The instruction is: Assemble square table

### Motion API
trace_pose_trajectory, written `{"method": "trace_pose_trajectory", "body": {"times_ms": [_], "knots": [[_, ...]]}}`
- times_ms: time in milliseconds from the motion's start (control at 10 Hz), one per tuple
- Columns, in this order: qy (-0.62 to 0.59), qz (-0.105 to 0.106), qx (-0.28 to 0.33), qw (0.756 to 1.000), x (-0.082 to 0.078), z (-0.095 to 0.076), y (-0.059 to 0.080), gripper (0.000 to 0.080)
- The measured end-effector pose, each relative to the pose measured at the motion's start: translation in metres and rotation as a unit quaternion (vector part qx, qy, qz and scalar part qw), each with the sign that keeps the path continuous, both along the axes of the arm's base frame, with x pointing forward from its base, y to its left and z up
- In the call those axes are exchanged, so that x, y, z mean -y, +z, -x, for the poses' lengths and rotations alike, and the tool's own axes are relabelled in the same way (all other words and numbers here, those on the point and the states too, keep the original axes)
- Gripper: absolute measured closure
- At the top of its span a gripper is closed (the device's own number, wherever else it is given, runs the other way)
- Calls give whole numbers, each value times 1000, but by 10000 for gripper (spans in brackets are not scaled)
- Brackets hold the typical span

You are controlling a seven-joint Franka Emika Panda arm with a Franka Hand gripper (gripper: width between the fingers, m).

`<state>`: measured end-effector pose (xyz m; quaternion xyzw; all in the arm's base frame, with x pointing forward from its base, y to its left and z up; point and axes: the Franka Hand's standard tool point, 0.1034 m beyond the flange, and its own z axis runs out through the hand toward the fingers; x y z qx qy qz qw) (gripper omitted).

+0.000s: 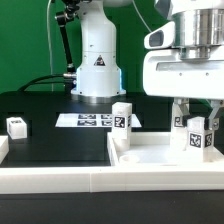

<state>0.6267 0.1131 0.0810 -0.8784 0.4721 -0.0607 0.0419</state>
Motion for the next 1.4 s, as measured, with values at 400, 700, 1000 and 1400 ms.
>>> {"method": "trace_pose_trajectory", "body": {"times_ms": [400, 700, 1000, 1400], "knots": [[-196, -30, 2, 980, 0, 2, 0, 509], [-307, -48, -3, 950, 0, 3, 0, 508], [-368, -60, -4, 928, 0, 3, 0, 508], [-452, -71, -5, 889, 4, 3, 0, 508]]}}
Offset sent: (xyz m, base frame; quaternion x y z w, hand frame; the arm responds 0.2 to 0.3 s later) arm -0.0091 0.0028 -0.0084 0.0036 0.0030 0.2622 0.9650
